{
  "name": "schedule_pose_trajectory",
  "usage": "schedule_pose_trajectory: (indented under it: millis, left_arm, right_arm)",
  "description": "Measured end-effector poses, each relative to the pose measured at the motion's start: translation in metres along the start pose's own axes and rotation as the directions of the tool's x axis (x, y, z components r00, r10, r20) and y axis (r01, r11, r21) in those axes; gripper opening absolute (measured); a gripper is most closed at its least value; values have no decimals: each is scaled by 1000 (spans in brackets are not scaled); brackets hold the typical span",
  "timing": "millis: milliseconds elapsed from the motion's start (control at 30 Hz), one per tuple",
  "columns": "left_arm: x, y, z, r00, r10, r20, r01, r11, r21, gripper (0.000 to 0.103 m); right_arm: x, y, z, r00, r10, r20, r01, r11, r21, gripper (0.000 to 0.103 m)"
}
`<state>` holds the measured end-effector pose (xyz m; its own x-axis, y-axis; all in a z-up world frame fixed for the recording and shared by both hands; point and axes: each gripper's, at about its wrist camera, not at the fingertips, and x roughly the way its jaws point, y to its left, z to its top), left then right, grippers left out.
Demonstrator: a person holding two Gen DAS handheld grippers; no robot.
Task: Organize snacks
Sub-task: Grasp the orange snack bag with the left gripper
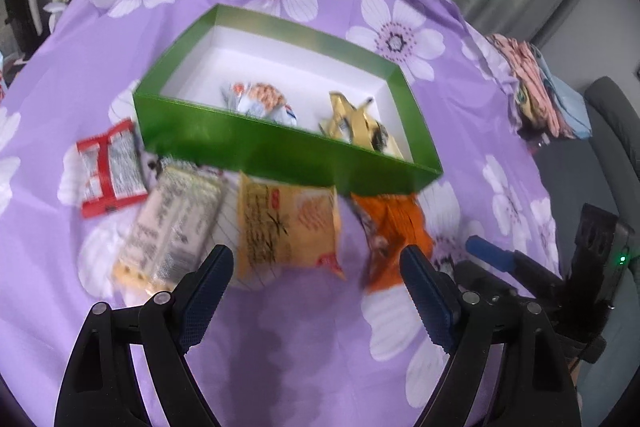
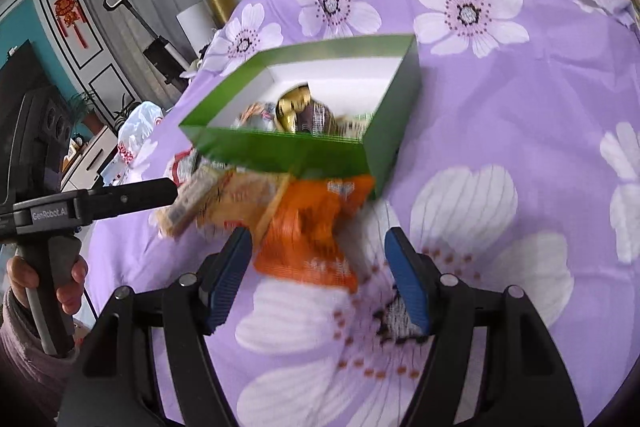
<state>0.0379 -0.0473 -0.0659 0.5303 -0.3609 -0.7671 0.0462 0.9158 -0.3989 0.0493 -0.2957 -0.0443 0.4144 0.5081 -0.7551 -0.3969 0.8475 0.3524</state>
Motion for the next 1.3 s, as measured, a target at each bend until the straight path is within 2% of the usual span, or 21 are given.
schedule_pose_trajectory:
  millis: [133,300,700,1067,1133,1200,1300]
  left_arm:
    - [5,-7,-5,1000,-16,-21,16,1000,0,85]
    - [7,-26,-7,999,-36,-1,36,997,62,85]
    - [48,-67,3,1000,-7,-30,13,981,192,85]
    - [77,-73,2,997,-5,-80,22,975,221,84]
    - [82,-73,-1,995,-8,-96,29,976,215,70]
    - [86,-71,-2,993,-16,-116,40,978,203,61]
    - [88,-70,-5,991,-36,-132,62,979,194,56]
  right_arm:
    - [1,0,-9,1000,-10,-11,10,1000,-5,69]
    - [-4,2,-13,1000,9,10,-8,1000,-16,69]
    - [23,-3,-7,1000,25,-14,-25,999,-28,69]
    - [49,-6,2,995,80,-54,-81,996,-26,69]
    - [54,-6,1,993,95,-65,-97,995,-18,69]
    - [57,-6,0,991,110,-73,-111,994,-9,69]
    - [59,-7,-1,988,130,-80,-131,991,2,61]
